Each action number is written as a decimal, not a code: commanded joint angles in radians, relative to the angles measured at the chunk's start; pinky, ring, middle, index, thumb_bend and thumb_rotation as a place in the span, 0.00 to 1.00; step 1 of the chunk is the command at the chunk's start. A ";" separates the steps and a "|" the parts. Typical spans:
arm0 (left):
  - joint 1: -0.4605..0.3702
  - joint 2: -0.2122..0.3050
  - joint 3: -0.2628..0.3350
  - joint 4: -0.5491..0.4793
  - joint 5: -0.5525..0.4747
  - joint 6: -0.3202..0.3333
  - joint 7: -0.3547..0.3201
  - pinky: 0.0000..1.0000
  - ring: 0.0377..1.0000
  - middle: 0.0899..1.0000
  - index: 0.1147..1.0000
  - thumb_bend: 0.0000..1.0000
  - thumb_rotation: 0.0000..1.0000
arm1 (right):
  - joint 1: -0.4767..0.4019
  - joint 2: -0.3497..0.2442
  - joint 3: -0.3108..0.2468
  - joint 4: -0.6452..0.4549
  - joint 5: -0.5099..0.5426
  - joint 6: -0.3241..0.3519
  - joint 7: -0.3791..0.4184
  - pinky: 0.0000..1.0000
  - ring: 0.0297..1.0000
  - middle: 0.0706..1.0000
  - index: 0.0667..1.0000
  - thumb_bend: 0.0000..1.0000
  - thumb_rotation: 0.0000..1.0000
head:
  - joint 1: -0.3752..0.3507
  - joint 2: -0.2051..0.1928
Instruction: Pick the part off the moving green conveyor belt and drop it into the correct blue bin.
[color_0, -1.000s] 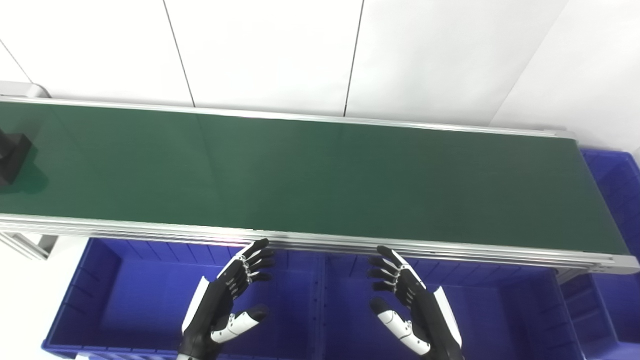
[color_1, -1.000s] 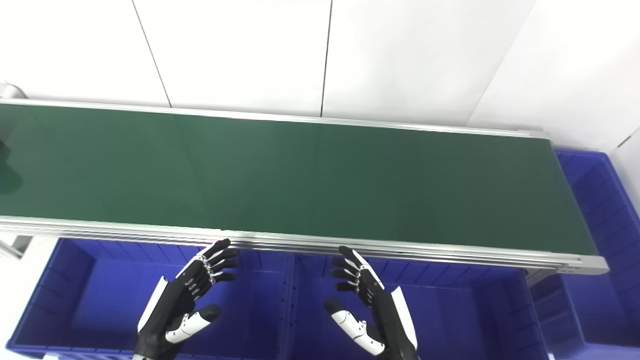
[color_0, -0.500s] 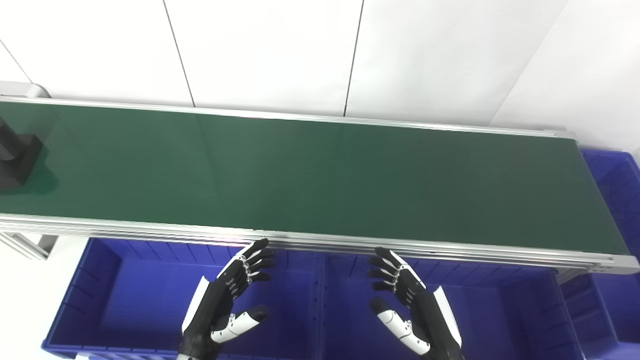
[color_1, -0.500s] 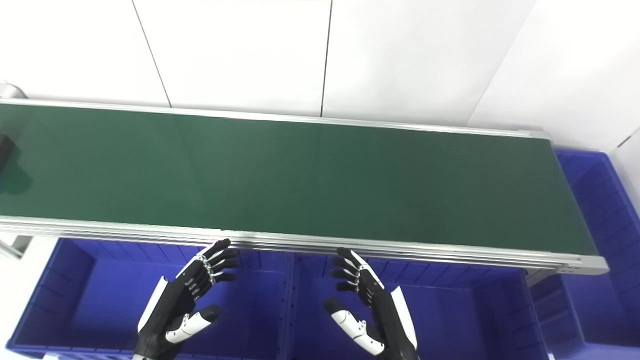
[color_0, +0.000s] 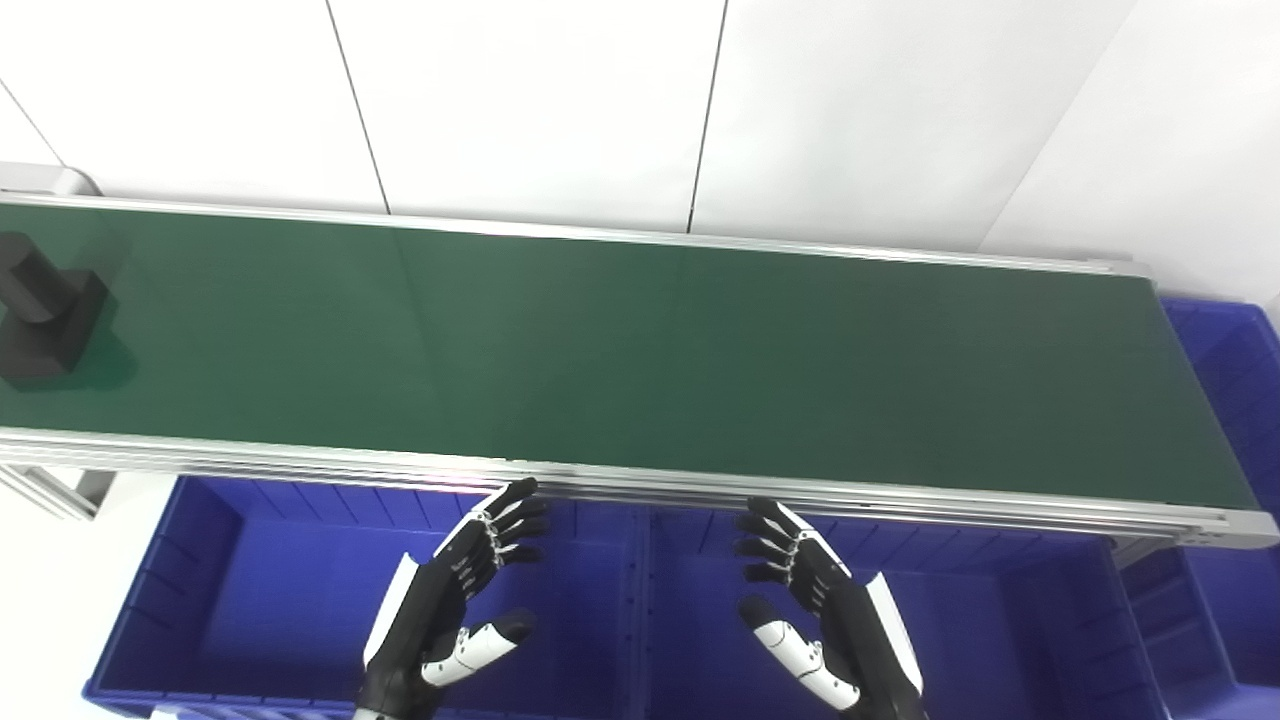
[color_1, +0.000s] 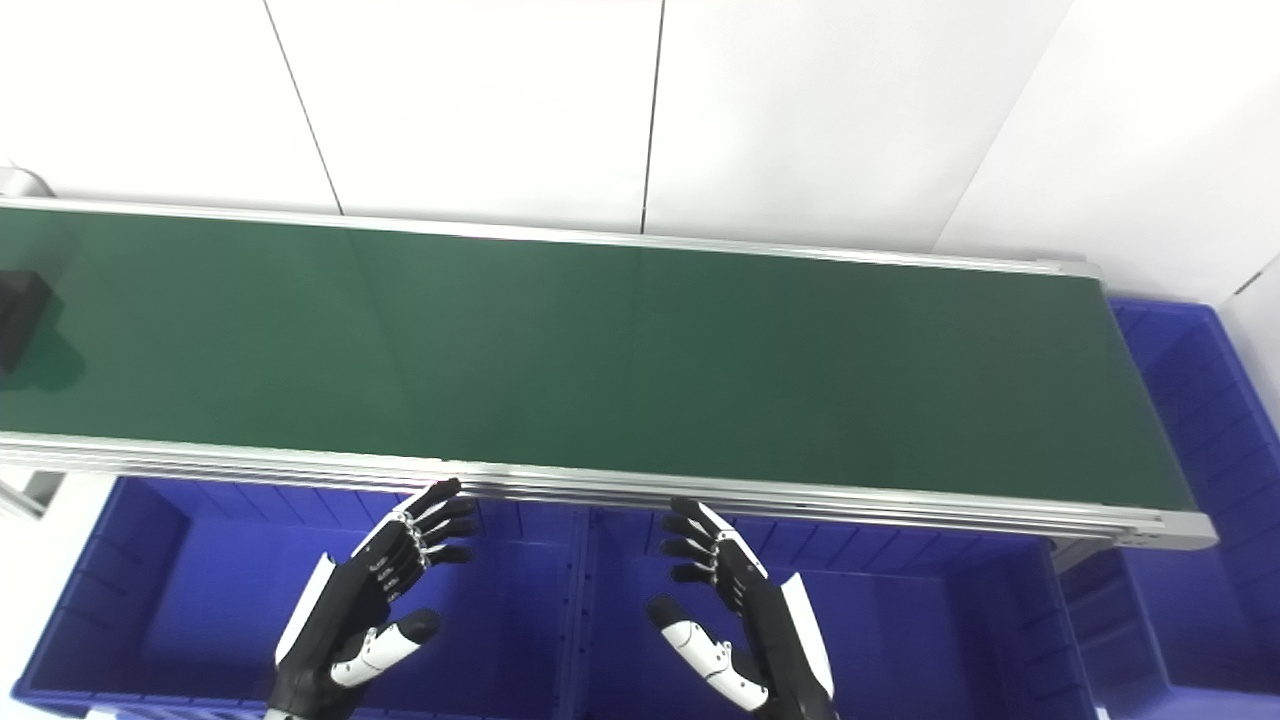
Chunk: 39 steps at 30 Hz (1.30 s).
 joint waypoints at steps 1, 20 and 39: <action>-0.008 0.003 -0.002 -0.013 -0.010 -0.046 -0.004 0.72 0.79 0.81 0.85 0.83 0.65 | -0.004 0.006 -0.002 -0.020 0.002 -0.045 -0.006 0.69 0.77 0.81 0.86 0.51 0.62 | 0.005 0.000; -0.030 -0.015 -0.018 0.051 0.022 -0.050 0.011 0.71 0.77 0.80 0.84 0.84 0.62 | -0.027 -0.018 -0.023 0.058 0.018 -0.102 -0.004 0.69 0.78 0.82 0.87 0.50 0.67 | 0.178 -0.125; -0.102 -0.040 -0.041 0.170 0.065 -0.052 0.059 0.66 0.73 0.76 0.79 0.84 0.53 | -0.080 -0.031 -0.063 0.172 0.058 -0.184 0.000 0.68 0.76 0.82 0.88 0.47 0.69 | 0.310 -0.282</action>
